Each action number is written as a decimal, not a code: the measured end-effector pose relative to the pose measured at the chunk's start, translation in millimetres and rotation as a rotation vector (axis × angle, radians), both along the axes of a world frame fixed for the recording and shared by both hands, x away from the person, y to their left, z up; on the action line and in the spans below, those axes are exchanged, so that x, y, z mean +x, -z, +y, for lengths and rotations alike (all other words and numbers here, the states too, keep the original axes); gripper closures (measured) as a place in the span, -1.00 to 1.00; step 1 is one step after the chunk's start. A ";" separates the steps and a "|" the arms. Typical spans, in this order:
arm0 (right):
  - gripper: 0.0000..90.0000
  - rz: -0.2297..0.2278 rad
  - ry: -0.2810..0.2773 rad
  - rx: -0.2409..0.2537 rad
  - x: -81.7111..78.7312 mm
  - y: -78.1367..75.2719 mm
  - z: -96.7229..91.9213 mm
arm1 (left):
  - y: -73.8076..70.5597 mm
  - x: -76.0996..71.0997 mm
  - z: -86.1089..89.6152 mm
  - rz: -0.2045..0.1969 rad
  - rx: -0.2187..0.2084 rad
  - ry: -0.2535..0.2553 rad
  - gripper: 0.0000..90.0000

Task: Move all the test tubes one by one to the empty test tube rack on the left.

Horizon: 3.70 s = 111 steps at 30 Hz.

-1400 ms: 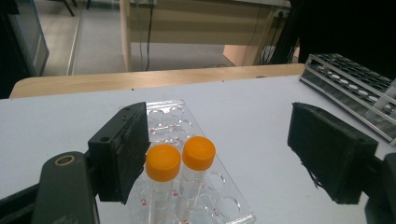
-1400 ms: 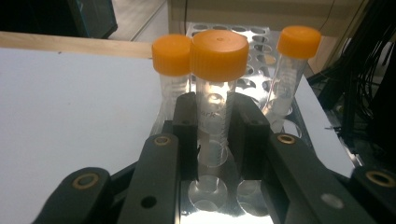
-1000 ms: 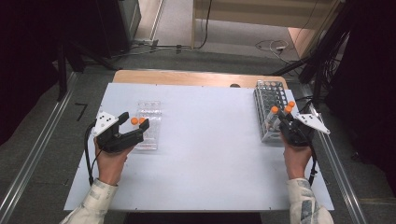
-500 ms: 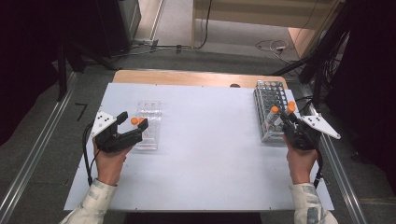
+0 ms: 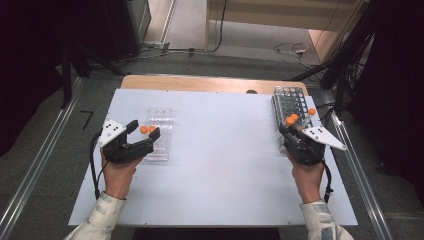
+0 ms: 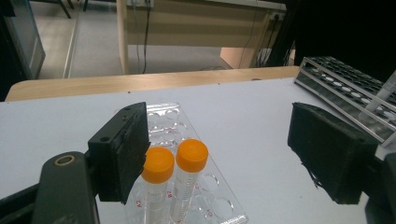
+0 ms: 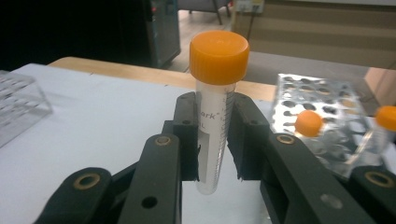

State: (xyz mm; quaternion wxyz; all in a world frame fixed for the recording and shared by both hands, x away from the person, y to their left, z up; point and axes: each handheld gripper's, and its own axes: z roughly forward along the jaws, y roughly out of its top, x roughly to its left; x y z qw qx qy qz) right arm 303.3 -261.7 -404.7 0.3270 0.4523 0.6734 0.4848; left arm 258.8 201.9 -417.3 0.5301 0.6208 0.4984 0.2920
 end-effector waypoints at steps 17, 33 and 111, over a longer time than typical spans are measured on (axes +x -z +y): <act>0.61 0.080 -0.238 -0.049 -10.9 21.2 75.9 | -1.4 -7.1 -17.6 -0.003 0.016 0.055 -0.54; 0.61 0.115 -0.379 -0.079 -22.2 34.1 126.1 | 2.0 -14.3 -44.2 0.001 0.042 0.141 -0.53; -0.75 0.273 -0.506 -0.081 -45.1 49.8 125.4 | -15.8 -20.1 -22.0 -0.047 -0.006 0.195 0.56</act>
